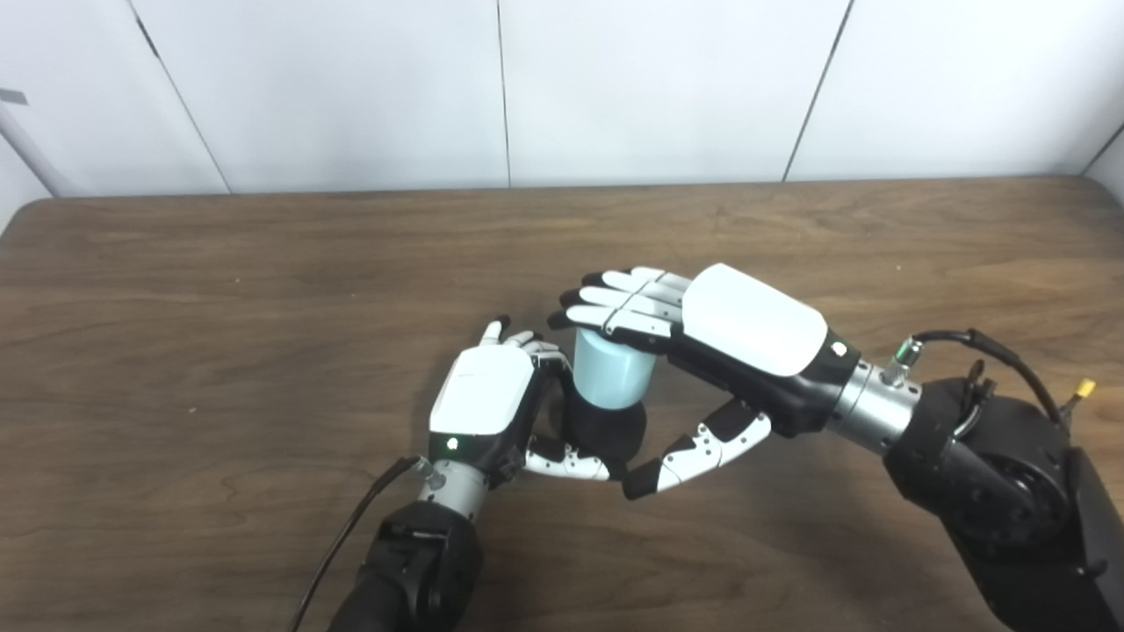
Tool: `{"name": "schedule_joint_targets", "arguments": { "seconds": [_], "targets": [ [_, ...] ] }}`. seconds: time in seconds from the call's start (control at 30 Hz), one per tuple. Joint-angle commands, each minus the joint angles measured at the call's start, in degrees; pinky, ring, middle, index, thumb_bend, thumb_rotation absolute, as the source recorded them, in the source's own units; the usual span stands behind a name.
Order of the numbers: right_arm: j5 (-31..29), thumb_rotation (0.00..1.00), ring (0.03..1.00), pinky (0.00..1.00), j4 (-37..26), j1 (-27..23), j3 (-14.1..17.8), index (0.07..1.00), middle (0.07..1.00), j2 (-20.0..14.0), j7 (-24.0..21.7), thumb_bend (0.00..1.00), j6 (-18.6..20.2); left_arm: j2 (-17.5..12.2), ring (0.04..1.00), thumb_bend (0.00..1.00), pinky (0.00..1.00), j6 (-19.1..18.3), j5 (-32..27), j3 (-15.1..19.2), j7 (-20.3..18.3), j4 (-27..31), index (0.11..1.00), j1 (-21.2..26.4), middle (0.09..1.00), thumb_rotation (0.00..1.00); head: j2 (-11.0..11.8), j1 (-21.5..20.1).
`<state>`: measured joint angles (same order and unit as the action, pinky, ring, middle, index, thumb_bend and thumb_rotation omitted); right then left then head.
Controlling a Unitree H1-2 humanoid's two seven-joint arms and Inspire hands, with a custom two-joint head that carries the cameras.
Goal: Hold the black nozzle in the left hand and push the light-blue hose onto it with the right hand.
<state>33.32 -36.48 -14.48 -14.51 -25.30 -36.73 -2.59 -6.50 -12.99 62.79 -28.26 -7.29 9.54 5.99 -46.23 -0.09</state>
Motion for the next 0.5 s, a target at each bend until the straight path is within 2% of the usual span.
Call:
{"name": "schedule_joint_targets", "arguments": {
  "seconds": [0.0,0.47],
  "targets": [
    [0.6,0.84,0.943,0.95,0.8,0.9,-0.9,0.913,0.927,-1.7,-2.1,0.61,0.4,0.4,0.872,0.52,1.0,-0.2,-0.6,-0.6,-2.6,0.5,0.48,-0.4,0.749,0.06,-0.3,0.1],
    [4.0,0.92,0.971,0.98,2.8,1.2,-2.6,0.93,0.944,-2.2,-1.2,0.61,-0.6,0.4,0.867,0.52,1.0,0.3,-0.5,-0.3,-2.8,1.3,0.48,-0.6,0.743,0.05,-0.5,0.1]
  ]
}}
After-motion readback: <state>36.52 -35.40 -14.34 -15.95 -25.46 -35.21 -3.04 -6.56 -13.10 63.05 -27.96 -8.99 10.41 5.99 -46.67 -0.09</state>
